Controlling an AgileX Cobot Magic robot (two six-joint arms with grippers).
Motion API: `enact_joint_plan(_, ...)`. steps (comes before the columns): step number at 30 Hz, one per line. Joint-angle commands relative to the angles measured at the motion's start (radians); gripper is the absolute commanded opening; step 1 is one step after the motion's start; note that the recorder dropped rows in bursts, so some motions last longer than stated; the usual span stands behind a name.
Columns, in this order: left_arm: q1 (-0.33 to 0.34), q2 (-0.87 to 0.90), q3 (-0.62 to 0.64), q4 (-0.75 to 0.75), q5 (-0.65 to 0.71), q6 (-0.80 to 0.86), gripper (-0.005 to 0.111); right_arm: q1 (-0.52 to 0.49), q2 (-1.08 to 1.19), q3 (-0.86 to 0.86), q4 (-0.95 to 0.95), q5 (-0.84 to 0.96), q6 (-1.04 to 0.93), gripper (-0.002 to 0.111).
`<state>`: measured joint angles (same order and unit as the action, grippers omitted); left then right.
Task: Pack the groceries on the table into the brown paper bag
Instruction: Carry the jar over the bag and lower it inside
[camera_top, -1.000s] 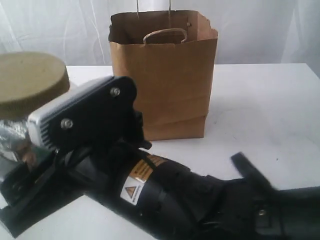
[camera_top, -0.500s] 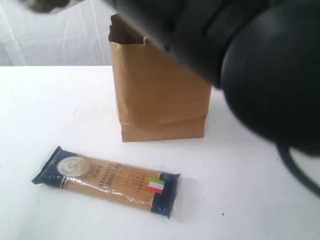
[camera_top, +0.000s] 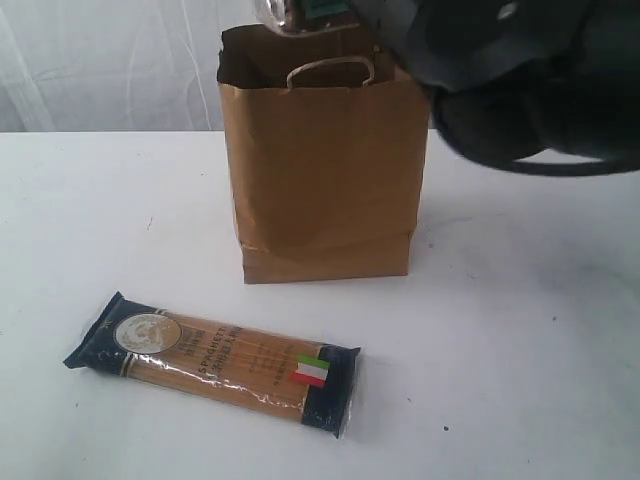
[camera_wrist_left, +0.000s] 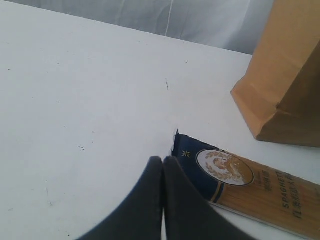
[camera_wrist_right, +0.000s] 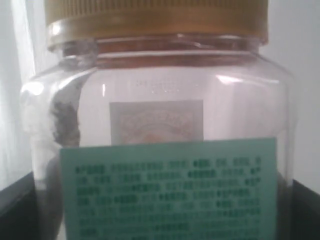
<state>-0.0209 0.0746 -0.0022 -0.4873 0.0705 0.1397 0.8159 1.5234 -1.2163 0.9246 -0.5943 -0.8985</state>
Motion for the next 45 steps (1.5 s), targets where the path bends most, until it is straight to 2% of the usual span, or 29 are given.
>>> enact_joint_plan(1, -0.005, -0.005, 0.002, -0.013, 0.001, -0.009, 0.000, -0.041, 0.062, -0.010, -0.185, -0.098, 0.177, 0.000)
enact_joint_plan(5, -0.005, -0.005, 0.002, -0.013, 0.001, -0.009, 0.000, -0.072, 0.111, -0.010, -0.256, -0.121, 0.328, 0.000)
enact_joint_plan(10, -0.005, -0.005, 0.002, -0.013, 0.003, -0.009, 0.000, -0.107, 0.149, -0.010, -0.254, -0.148, 0.336, 0.000)
enact_joint_plan(22, -0.005, -0.005, 0.002, -0.013, 0.003, -0.009, 0.000, -0.109, 0.223, -0.010, -0.271, -0.104, 0.366, 0.000)
enact_joint_plan(25, -0.005, -0.005, 0.002, -0.013, 0.003, -0.009, 0.000, -0.109, 0.234, -0.010, -0.274, -0.106, 0.366, 0.007)
enact_joint_plan(29, -0.005, -0.005, 0.002, -0.013, 0.003, -0.009, 0.000, -0.109, 0.236, -0.010, -0.274, -0.108, 0.366, 0.026)
enact_joint_plan(33, -0.005, -0.005, 0.002, -0.013, 0.003, -0.009, 0.000, -0.109, 0.236, -0.010, -0.274, -0.108, 0.362, 0.037)
enact_joint_plan(45, -0.005, -0.005, 0.002, -0.013, 0.003, -0.009, 0.000, -0.109, 0.235, -0.008, -0.268, -0.108, 0.400, 0.037)
